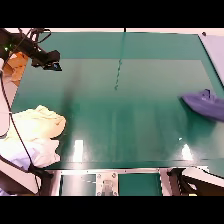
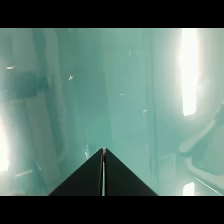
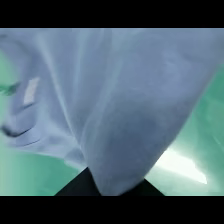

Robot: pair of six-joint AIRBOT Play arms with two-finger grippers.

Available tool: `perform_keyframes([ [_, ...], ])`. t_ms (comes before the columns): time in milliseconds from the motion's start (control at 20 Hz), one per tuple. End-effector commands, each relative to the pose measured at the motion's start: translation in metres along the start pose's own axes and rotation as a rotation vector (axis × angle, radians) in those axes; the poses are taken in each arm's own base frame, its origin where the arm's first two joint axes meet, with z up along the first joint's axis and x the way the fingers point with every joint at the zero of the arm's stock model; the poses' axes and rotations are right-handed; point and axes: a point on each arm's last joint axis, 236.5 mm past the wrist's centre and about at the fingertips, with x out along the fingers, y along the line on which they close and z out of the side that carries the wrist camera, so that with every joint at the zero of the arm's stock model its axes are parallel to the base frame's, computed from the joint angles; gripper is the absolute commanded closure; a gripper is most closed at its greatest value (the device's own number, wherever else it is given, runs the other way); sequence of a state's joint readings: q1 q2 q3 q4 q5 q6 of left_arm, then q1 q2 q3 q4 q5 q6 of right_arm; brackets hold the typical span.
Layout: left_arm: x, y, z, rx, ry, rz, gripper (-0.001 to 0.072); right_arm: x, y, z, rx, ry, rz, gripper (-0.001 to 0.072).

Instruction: Fold the shirts.

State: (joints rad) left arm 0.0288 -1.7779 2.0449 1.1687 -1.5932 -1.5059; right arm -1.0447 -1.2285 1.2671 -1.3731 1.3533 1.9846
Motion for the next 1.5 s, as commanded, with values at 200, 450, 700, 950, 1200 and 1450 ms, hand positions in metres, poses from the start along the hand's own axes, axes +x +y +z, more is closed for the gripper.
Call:
perform_keyframes([
  [200, 0.007, 0.001, -0.009, 0.004, 0.039, -0.007, 0.0683, 0.071, -0.117, -0.046, 0.194, 0.019, -0.117, 0.0687],
  [450, 0.010, 0.004, -0.003, 0.008, 0.010, -0.004, 0.0683, 0.064, -0.131, -0.045, 0.000, 0.036, -0.179, 0.0056],
  [700, -0.025, -0.010, 0.011, 0.061, -0.090, 0.007, 0.0683, -0.021, -0.023, -0.007, -0.112, -0.080, -0.046, 0.0101],
  [950, -0.065, -0.027, 0.000, 0.076, -0.131, 0.015, 0.0684, -0.050, 0.141, -0.066, -0.484, -0.152, 0.224, 0.0698],
  [1200, -0.049, -0.040, -0.061, 0.041, -0.054, 0.062, 0.0685, -0.010, 0.166, -0.206, -0.926, 0.076, 0.217, 0.0700],
  [1450, 0.000, -0.055, -0.162, -0.047, 0.022, 0.056, 0.0685, 0.044, 0.111, -0.325, -1.245, 0.309, 0.128, 0.0700],
])
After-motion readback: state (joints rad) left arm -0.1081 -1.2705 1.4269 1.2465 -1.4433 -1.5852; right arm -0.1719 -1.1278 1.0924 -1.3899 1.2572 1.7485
